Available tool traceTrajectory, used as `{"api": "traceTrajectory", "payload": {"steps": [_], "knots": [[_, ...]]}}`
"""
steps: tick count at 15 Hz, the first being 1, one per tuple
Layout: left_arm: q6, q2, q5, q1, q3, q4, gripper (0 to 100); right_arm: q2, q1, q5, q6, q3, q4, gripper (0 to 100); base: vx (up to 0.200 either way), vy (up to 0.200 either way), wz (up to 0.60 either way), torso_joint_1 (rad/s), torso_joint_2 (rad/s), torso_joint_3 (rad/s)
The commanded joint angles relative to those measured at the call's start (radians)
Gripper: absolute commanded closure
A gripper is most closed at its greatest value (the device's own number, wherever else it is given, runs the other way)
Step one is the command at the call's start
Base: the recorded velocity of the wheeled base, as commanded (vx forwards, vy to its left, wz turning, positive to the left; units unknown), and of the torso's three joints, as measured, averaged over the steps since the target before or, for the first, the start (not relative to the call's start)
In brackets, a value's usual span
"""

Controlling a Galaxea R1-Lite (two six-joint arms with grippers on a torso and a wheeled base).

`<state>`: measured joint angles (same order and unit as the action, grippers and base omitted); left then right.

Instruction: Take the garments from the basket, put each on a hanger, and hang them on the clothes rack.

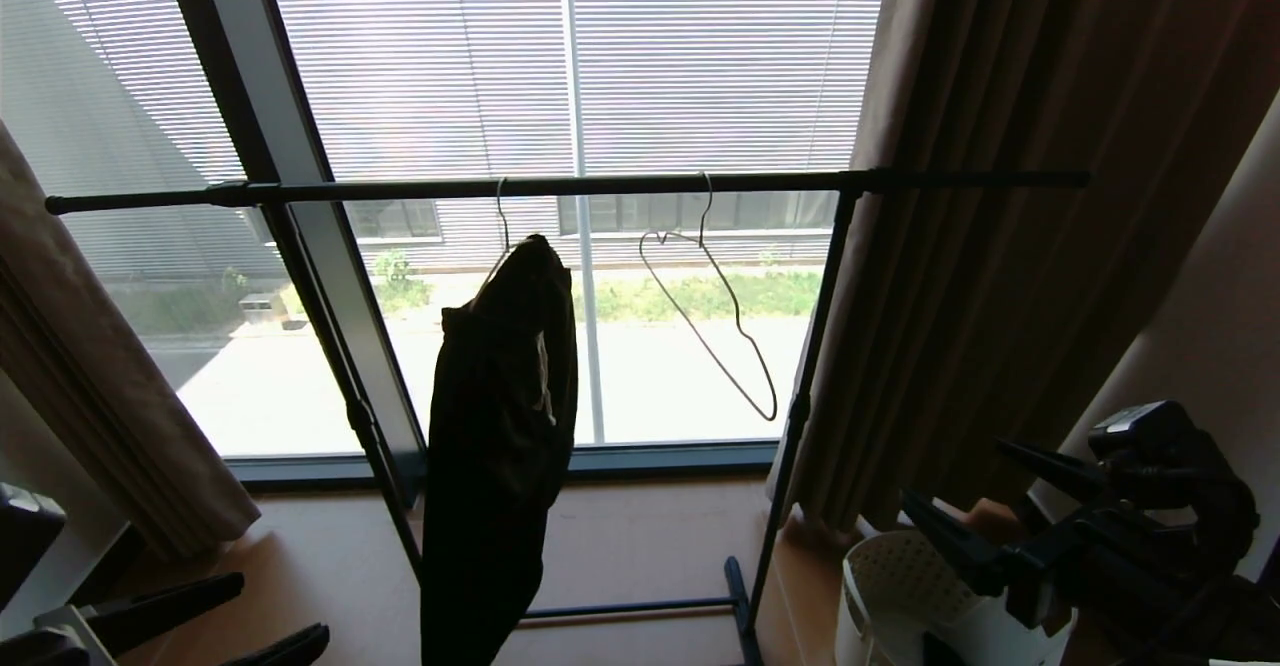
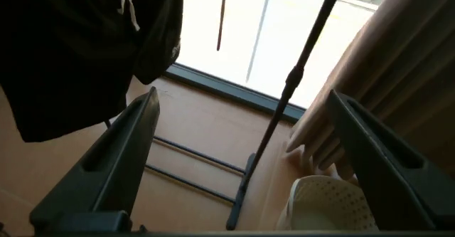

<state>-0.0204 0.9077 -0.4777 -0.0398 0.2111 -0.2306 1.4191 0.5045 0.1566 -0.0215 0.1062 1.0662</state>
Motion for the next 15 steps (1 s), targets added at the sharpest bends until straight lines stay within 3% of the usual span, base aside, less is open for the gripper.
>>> {"api": "traceTrajectory", "payload": {"steps": [1, 4, 7, 9, 11, 14, 15], "knots": [[-0.001, -0.164, 0.002, 0.000, -0.107, -0.009, 0, -0.261, -0.083, 0.021, 0.009, -0.045, -0.161, 0, 0.000, 0.000, 0.00, 0.000, 0.00, 0.000], [0.004, -0.319, 0.067, 0.000, -0.211, 0.002, 0, -0.545, -0.130, 0.021, 0.023, -0.036, -0.500, 0, 0.000, 0.000, 0.00, 0.000, 0.00, 0.000], [0.008, -0.510, 0.106, 0.000, -0.211, 0.180, 0, -0.677, -0.135, 0.032, 0.081, -0.042, -0.660, 0, 0.000, 0.000, 0.00, 0.000, 0.00, 0.000], [0.014, -0.549, 0.133, 0.012, -0.211, 0.200, 0, -0.735, -0.176, 0.092, 0.081, -0.051, -0.718, 0, 0.000, 0.000, 0.00, 0.000, 0.00, 0.000], [0.091, -0.566, 0.186, 0.023, -0.211, 0.205, 0, -0.781, -0.210, 0.136, 0.080, -0.077, -0.719, 0, 0.000, 0.000, 0.00, 0.000, 0.00, 0.000], [0.102, -0.651, 0.209, 0.028, -0.211, 0.226, 0, -0.910, -0.265, 0.153, 0.081, -0.106, -0.755, 0, 0.000, 0.000, 0.00, 0.000, 0.00, 0.000], [0.102, -0.685, 0.211, 0.031, -0.211, 0.231, 0, -1.010, -0.322, 0.156, 0.071, -0.106, -0.805, 0, 0.000, 0.000, 0.00, 0.000, 0.00, 0.000]]}}
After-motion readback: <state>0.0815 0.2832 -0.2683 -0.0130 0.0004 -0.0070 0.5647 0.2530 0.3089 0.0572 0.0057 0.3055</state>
